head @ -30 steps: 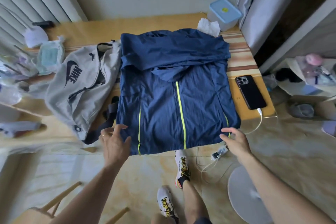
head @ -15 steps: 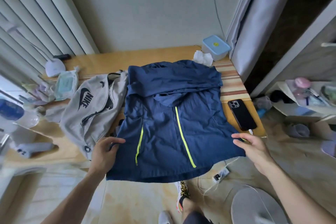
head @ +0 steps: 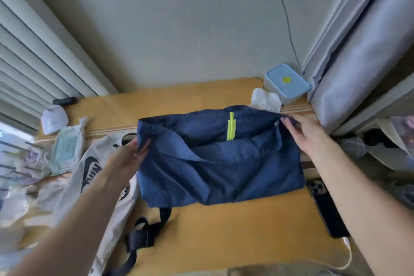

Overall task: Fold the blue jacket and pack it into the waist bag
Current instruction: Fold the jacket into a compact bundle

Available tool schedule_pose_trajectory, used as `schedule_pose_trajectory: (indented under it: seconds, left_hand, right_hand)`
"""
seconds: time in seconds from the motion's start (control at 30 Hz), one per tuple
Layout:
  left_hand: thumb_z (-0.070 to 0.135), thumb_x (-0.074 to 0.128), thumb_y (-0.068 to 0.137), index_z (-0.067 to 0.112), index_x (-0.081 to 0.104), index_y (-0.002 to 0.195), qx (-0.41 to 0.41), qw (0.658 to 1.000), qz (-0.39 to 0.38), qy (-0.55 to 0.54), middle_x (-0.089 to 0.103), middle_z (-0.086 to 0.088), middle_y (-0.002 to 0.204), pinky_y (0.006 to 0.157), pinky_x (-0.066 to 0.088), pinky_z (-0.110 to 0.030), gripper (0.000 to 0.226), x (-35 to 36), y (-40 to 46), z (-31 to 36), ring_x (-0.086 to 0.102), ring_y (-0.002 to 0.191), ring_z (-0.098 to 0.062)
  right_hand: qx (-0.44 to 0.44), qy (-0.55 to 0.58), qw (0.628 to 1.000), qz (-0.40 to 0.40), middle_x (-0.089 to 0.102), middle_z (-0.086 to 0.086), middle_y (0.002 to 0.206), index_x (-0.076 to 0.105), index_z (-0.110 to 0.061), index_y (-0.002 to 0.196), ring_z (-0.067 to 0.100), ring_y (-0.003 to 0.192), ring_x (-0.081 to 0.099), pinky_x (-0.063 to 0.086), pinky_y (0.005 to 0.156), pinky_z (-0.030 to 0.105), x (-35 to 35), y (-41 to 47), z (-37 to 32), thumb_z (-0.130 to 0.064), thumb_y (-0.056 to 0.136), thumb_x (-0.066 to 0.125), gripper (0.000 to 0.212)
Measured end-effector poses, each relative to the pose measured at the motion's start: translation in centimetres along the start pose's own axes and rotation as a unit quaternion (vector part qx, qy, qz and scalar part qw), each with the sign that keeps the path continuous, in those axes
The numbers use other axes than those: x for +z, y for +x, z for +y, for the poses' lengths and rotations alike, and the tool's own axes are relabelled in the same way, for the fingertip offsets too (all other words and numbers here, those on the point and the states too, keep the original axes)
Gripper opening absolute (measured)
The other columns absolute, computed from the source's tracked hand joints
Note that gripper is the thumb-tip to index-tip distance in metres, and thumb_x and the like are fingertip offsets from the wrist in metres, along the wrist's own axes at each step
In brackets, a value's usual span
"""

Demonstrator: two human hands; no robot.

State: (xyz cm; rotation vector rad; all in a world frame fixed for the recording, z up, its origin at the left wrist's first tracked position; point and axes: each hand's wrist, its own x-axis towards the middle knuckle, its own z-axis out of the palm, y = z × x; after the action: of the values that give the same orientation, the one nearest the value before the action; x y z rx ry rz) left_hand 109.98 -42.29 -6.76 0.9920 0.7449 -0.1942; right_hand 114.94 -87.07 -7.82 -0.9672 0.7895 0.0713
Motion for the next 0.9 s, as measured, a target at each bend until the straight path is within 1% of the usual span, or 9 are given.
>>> schedule_pose_trajectory:
  seconds: [0.1, 0.13, 0.27, 0.33, 0.4, 0.53, 0.67, 0.73, 0.9]
  left_hand:
    - [-0.008, 0.036, 0.101, 0.005, 0.055, 0.125, 0.044, 0.988, 0.085, 0.119, 0.059, -0.012, 0.110, 0.088, 0.050, -0.021, 0.034, 2.1, 5.4, 0.1, 0.068, 0.092, -0.013]
    - [-0.005, 0.047, 0.099, 0.004, 0.054, 0.132, 0.055, 0.973, 0.127, 0.184, 0.061, -0.013, 0.115, 0.087, 0.050, -0.027, 0.036, 2.3, 6.8, -0.3, 0.067, 0.095, -0.018]
    - [0.034, 0.079, 0.076, 0.020, 0.049, 0.141, 0.088, 0.866, 0.198, 0.451, 0.065, -0.003, 0.123, 0.094, 0.055, -0.048, 0.072, 1.6, 10.1, -2.7, 0.065, 0.107, -0.027]
    - [0.050, 0.077, 0.070, 0.021, 0.050, 0.138, 0.115, 0.787, 0.213, 0.567, 0.065, -0.006, 0.126, 0.094, 0.054, -0.054, 0.079, 0.9, 11.1, -3.5, 0.062, 0.115, -0.032]
    - [0.046, 0.075, 0.076, 0.020, 0.055, 0.129, 0.133, 0.754, 0.232, 0.600, 0.070, -0.006, 0.117, 0.090, 0.054, -0.054, 0.063, 0.6, 12.0, -3.8, 0.062, 0.113, -0.034]
    - [0.031, 0.068, 0.088, 0.019, 0.066, 0.108, 0.184, 0.766, 0.252, 0.562, 0.074, 0.000, 0.102, 0.085, 0.055, -0.047, 0.024, 0.7, 12.0, -3.6, 0.067, 0.097, -0.029]
    - [0.049, 0.068, 0.085, 0.019, 0.059, 0.113, 0.185, 0.779, 0.257, 0.542, 0.061, -0.003, 0.113, 0.084, 0.050, -0.043, 0.043, 0.3, 9.3, -4.4, 0.058, 0.102, -0.024]
    - [0.061, 0.069, 0.079, 0.022, 0.055, 0.116, 0.134, 0.770, 0.251, 0.571, 0.057, -0.002, 0.117, 0.087, 0.050, -0.048, 0.056, -0.1, 7.1, -5.4, 0.056, 0.109, -0.026]
    - [0.066, 0.070, 0.075, 0.018, 0.051, 0.112, 0.046, 0.769, 0.271, 0.577, 0.060, -0.002, 0.105, 0.088, 0.051, -0.048, 0.063, -0.1, 1.6, -7.6, 0.061, 0.104, -0.031]
  right_hand:
    - [-0.096, -0.153, 0.983, 0.039, 0.066, 0.001, 0.118, 0.066, -0.021, 0.112, 0.014, 0.105, 0.063, 0.057, 0.089, 0.028, 2.7, 4.8, 0.9, -0.024, 0.083, 0.077, 0.031]
    - [-0.150, -0.270, 0.950, 0.042, 0.064, -0.003, 0.123, 0.065, -0.024, 0.118, 0.013, 0.107, 0.062, 0.056, 0.089, 0.029, 2.9, 6.0, 1.7, -0.021, 0.082, 0.076, 0.038]
    - [-0.283, -0.711, 0.637, -0.093, 0.044, 0.010, 0.151, 0.044, -0.021, 0.147, 0.029, 0.137, 0.042, 0.041, 0.111, 0.044, 2.8, 9.2, 5.6, -0.013, 0.078, 0.076, 0.076]
    - [-0.286, -0.771, 0.562, -0.092, 0.048, 0.014, 0.149, 0.045, -0.021, 0.148, 0.037, 0.137, 0.041, 0.039, 0.111, 0.049, 2.2, 11.0, 6.5, -0.023, 0.081, 0.076, 0.074]
    - [-0.272, -0.748, 0.602, -0.065, 0.065, 0.012, 0.127, 0.057, -0.017, 0.134, 0.036, 0.120, 0.056, 0.048, 0.098, 0.048, 2.3, 12.0, 6.4, -0.025, 0.085, 0.075, 0.053]
    - [-0.270, -0.685, 0.676, 0.030, 0.076, 0.010, 0.099, 0.069, -0.010, 0.102, 0.036, 0.096, 0.067, 0.052, 0.081, 0.040, 2.7, 13.4, 5.2, -0.011, 0.089, 0.067, 0.014]
    - [-0.339, -0.637, 0.672, 0.167, 0.067, 0.022, 0.109, 0.062, -0.005, 0.109, 0.044, 0.104, 0.059, 0.044, 0.089, 0.048, 3.0, 12.6, 3.3, -0.009, 0.089, 0.062, 0.021]
    - [-0.397, -0.625, 0.656, 0.145, 0.059, 0.022, 0.118, 0.057, -0.006, 0.120, 0.043, 0.111, 0.053, 0.042, 0.094, 0.049, 4.3, 9.6, 3.8, -0.013, 0.090, 0.062, 0.032]
    - [-0.421, -0.689, 0.584, -0.080, 0.048, 0.017, 0.149, 0.053, -0.014, 0.141, 0.038, 0.138, 0.043, 0.040, 0.111, 0.047, 7.3, 1.6, 12.7, -0.040, 0.101, 0.049, 0.048]
